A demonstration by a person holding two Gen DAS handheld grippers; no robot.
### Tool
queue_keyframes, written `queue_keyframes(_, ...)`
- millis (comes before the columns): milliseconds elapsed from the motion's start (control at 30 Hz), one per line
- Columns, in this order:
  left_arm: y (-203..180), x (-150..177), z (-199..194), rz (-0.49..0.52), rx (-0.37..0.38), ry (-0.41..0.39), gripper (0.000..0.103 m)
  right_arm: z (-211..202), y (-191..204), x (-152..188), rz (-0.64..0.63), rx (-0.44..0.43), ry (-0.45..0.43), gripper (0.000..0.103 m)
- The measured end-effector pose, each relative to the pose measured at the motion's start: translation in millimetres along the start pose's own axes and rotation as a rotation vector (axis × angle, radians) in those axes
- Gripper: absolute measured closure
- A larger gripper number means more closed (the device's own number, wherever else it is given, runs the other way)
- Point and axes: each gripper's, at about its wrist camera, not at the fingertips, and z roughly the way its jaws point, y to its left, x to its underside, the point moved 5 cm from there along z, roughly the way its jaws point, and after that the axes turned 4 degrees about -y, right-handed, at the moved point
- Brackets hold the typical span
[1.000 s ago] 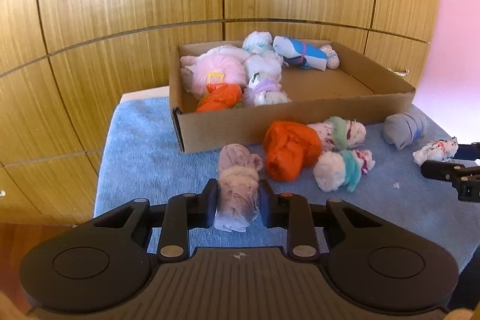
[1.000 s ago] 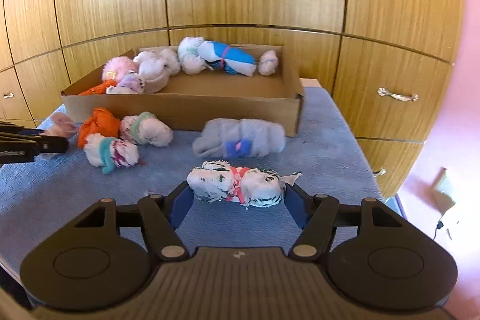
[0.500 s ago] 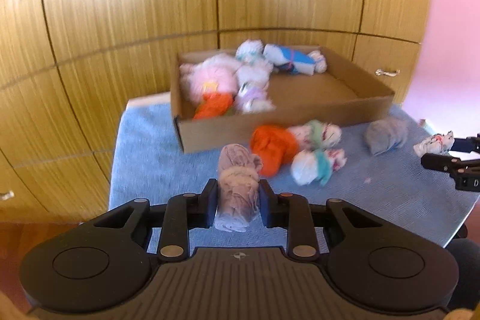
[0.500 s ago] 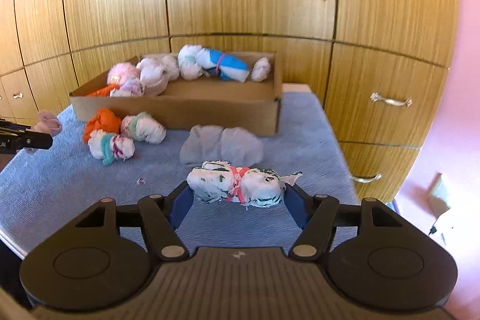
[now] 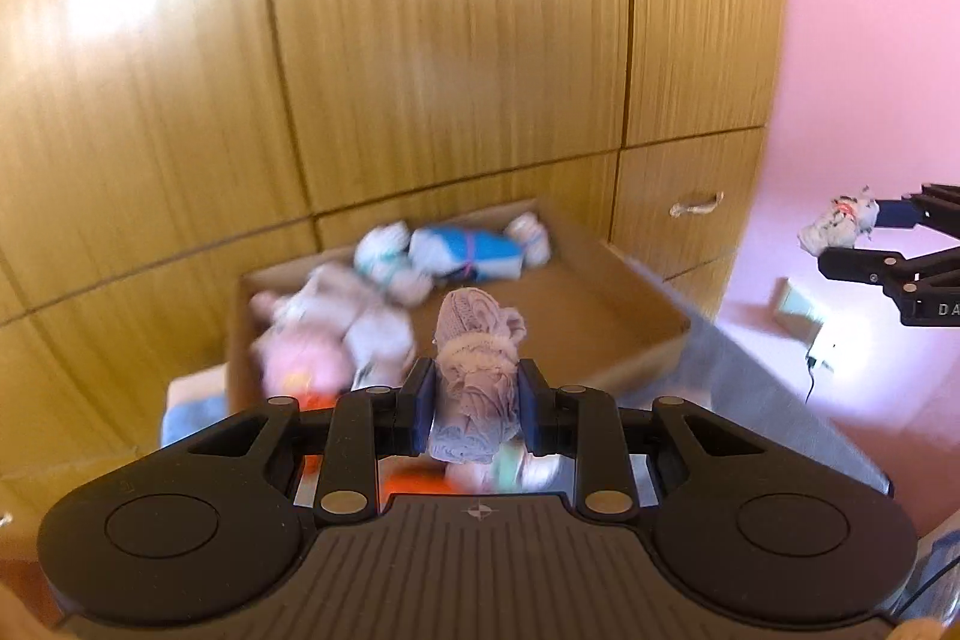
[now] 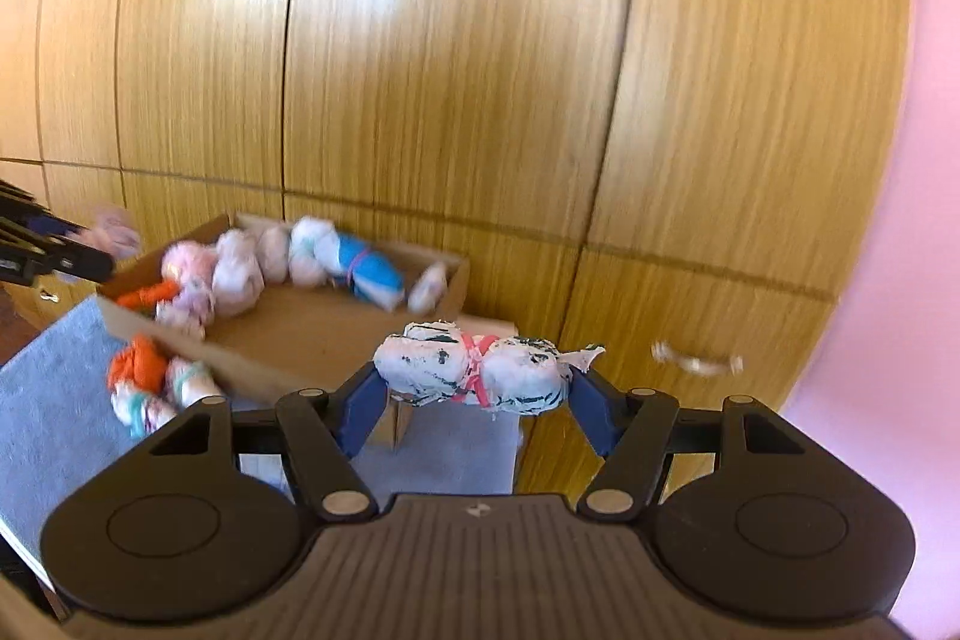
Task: Organize objects
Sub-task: 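Carry the pink sock roll and white patterned bundle into the box and release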
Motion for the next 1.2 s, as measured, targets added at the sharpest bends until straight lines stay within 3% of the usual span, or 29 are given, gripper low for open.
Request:
queue_keyframes(233, -7, -36, 52, 0.007, 0.027, 0.023, 0.069, 45, -8, -42, -0.091, -0.098, -0.028, 0.040)
queue_keyframes(433, 4, -42, 106, -0.009, 0.023, 0.069, 0.069, 100, -1, -52, -0.122, -0.174, 0.009, 0.040)
queue_keyframes(900, 24, -12, 187, -0.037, 0.035, 0.157, 0.069, 207, 62, -15, -0.252, -0.372, 0.226, 0.040)
queue_keyframes(1200, 26, -1, 209, -0.026, 0.029, 0.190, 0.069, 241, 69, 7, -0.280, -0.375, 0.343, 0.040)
